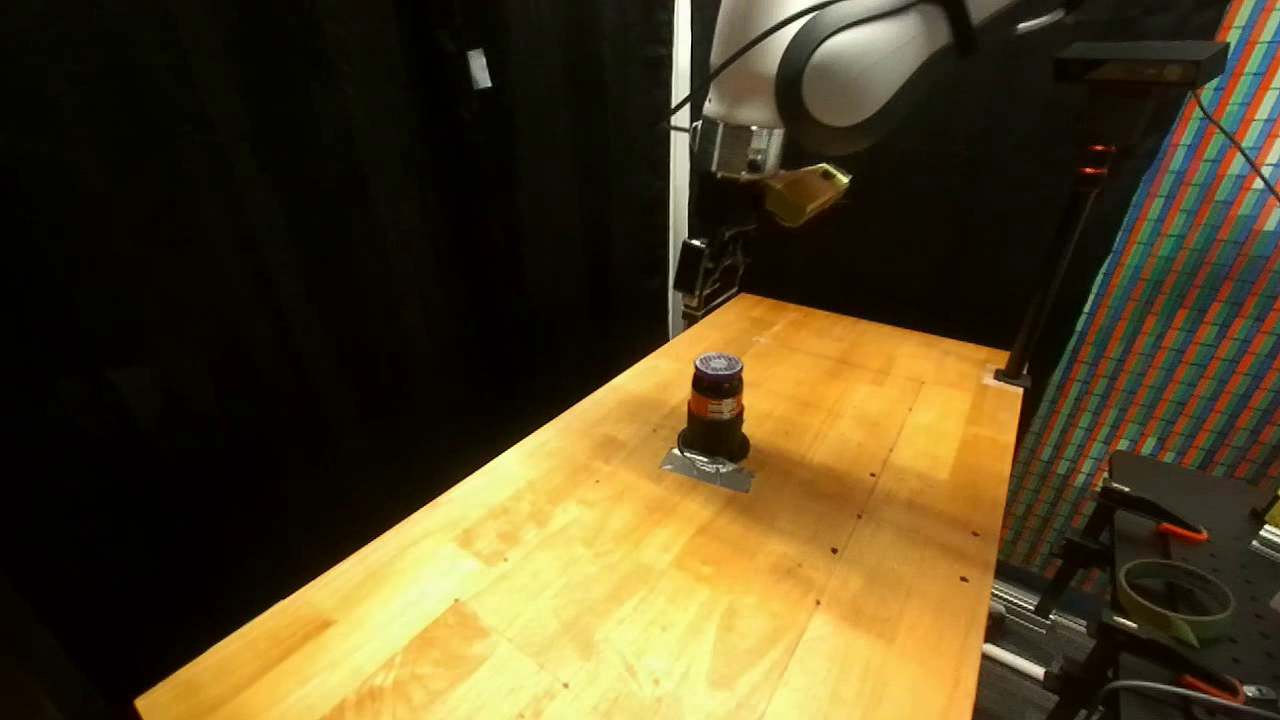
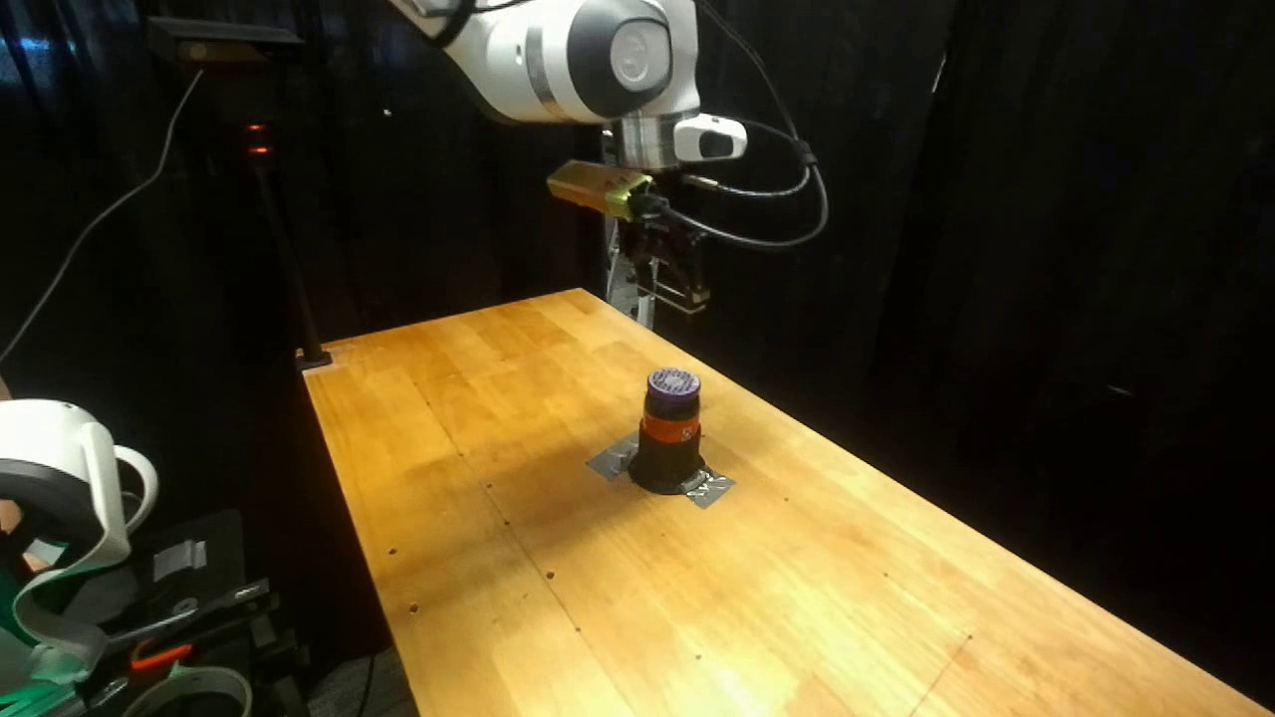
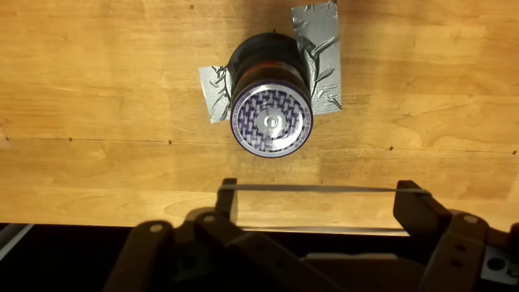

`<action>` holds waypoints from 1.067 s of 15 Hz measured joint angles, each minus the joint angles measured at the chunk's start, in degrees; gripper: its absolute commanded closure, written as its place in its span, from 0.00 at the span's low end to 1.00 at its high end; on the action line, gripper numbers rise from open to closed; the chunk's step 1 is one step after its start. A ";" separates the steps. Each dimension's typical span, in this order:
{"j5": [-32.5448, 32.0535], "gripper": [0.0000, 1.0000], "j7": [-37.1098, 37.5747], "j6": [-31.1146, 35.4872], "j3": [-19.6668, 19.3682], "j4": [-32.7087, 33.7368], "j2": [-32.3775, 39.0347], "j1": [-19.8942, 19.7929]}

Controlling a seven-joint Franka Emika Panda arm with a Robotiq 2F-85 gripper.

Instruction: Put the rubber bung around the neck of the brown bottle

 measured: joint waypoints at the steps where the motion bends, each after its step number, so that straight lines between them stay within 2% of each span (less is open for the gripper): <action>1: 0.65 0.00 -0.51 -0.59 -0.51 2.83 3.01 0.12; 5: 2.89 0.00 -2.02 -4.43 -2.12 11.77 11.81 0.27; 8: 4.28 0.00 -2.78 -7.77 -2.93 15.51 15.41 0.26; 16: 6.83 0.00 -4.07 -12.17 -3.62 16.67 18.22 0.05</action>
